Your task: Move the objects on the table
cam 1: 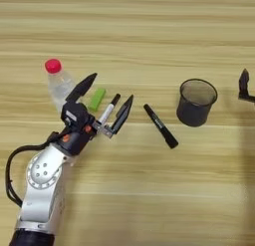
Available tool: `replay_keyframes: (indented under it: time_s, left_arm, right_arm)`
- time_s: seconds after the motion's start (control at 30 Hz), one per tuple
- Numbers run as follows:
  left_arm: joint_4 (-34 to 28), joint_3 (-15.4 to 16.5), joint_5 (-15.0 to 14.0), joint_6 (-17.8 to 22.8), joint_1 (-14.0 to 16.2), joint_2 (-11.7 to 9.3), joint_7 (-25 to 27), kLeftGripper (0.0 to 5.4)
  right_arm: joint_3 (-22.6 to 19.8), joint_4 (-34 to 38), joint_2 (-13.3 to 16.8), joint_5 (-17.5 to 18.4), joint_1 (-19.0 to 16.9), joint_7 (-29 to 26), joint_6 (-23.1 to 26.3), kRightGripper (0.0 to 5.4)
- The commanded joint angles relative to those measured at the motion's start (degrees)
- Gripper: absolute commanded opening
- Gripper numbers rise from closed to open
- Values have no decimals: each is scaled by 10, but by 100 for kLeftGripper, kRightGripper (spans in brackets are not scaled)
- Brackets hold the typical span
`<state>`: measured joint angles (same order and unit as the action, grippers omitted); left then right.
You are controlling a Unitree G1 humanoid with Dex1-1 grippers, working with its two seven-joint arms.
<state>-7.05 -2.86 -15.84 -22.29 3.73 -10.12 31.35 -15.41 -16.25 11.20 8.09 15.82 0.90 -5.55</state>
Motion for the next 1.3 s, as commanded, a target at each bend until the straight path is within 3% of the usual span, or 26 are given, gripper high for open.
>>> replay_keyframes:
  time_s: [0.03, 0.13, 0.27, 0.37, 0.53, 0.7, 0.93, 1.3]
  left_arm:
    - [-20, 37, -12, -18, -10, 7, -32, 535]
    - [-16, 68, -14, -26, -23, 11, -61, 535]
    - [14, 127, 19, -40, -54, 16, -138, 535]
    - [44, 141, 43, -33, -63, 14, -167, 535]
    - [65, 135, 69, -28, -65, 10, -182, 535]
    - [96, 113, 46, 16, -66, 14, -156, 535]
    - [163, 106, 71, 43, -88, 13, -171, 535]
    - [237, 125, 93, 14, -119, 8, -212, 535]
  right_arm:
    - [2, -5, 1, -3, 5, 1, 3, 540]
    - [2, -5, 1, -3, 5, 1, 2, 540]
    - [2, -7, 1, -3, 5, -1, 2, 540]
    - [2, -6, 1, -4, 4, 0, 2, 540]
    - [3, -5, 1, -4, 3, -1, 2, 540]
    - [3, -4, 0, -4, 3, 0, 2, 540]
    - [3, -5, 1, -4, 3, -1, 1, 540]
    - [4, -5, 0, -4, 3, -1, 0, 540]
